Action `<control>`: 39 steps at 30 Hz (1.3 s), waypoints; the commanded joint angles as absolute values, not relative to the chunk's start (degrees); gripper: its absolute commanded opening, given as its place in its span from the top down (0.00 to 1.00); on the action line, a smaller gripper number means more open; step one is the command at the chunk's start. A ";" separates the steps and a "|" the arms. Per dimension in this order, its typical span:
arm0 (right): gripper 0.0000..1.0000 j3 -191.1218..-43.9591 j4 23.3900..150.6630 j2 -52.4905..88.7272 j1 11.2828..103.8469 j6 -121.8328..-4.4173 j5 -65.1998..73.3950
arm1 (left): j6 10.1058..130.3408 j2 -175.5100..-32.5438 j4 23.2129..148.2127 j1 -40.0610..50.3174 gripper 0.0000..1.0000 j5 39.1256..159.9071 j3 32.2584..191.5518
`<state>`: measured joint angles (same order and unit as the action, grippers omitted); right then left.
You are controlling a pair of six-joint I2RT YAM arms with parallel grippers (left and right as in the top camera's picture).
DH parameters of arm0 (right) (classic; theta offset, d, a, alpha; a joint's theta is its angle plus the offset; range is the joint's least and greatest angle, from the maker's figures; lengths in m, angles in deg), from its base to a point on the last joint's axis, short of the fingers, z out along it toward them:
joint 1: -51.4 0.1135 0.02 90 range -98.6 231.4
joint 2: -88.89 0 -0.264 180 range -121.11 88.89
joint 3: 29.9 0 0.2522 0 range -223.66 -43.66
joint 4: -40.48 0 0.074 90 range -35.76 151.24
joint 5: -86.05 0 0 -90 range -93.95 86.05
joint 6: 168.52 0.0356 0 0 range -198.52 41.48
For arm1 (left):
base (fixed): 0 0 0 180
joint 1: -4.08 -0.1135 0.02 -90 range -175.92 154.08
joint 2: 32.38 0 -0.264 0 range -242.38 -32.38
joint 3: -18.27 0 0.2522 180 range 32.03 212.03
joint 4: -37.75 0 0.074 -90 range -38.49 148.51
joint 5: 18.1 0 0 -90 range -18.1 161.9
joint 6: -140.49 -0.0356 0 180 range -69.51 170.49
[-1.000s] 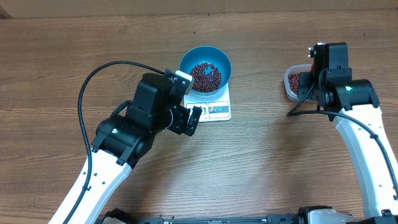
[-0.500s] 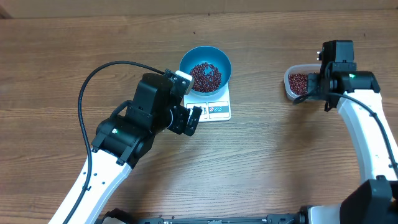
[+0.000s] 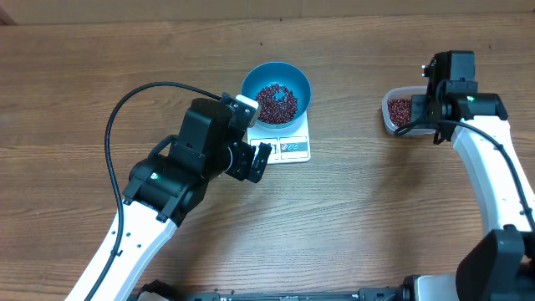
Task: Scoop item into bowl and weigh 150g on scale
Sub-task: 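Lower the red scoop into the beans with the right gripper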
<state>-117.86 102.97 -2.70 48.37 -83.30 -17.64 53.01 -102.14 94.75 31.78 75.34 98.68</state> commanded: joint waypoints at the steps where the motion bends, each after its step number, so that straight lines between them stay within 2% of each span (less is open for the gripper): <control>1: 0.96 -119.82 102.32 -5.76 47.83 -84.63 -17.31 | 51.74 -102.40 94.55 31.48 0.01 75.82 98.07; 11: 0.96 -119.82 100.89 -10.74 47.83 -84.92 -14.80 | 51.74 -102.40 94.55 31.48 0.00 75.82 98.07; 39: 0.96 -119.80 100.20 -11.07 45.93 -87.65 -1.09 | 51.74 -102.40 94.55 31.48 0.00 75.82 98.07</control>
<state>-117.92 100.44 -10.39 47.24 -86.91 -5.95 53.03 -102.14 94.75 31.78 75.36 98.68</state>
